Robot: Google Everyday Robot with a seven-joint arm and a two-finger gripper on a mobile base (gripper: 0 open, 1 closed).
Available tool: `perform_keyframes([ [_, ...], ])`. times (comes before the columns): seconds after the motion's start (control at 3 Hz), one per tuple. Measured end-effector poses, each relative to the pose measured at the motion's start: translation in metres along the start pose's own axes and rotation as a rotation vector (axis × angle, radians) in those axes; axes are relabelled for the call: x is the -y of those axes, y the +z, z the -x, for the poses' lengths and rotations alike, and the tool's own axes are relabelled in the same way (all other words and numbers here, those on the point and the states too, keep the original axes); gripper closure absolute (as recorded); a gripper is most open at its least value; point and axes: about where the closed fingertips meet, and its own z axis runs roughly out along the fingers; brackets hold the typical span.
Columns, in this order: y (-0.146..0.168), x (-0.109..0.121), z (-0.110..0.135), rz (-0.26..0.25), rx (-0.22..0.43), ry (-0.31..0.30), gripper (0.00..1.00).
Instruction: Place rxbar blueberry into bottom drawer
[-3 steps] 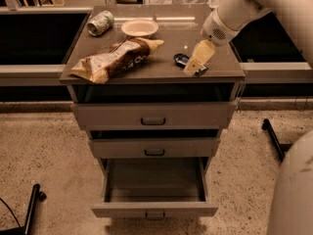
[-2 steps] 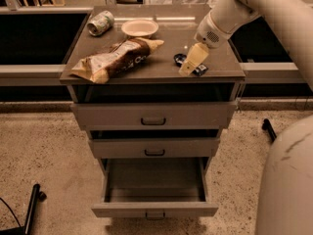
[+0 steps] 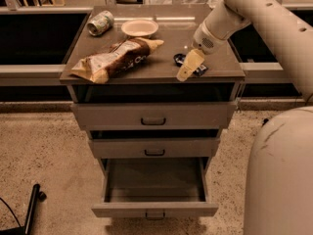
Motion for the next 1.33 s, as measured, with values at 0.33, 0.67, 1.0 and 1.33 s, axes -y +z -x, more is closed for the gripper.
perform_keyframes([
  [0.33, 0.0074, 0.0034, -0.0103, 0.009, -0.015, 0.026, 0.21],
  [0.67, 0.0103, 0.0042, -0.0153, 0.015, -0.022, 0.04, 0.39],
  [1.0, 0.0127, 0.0023, -0.0143, 0.027, -0.024, 0.036, 0.62],
  [1.33, 0.0141, -0.0004, -0.0115, 0.037, -0.028, 0.023, 0.86],
])
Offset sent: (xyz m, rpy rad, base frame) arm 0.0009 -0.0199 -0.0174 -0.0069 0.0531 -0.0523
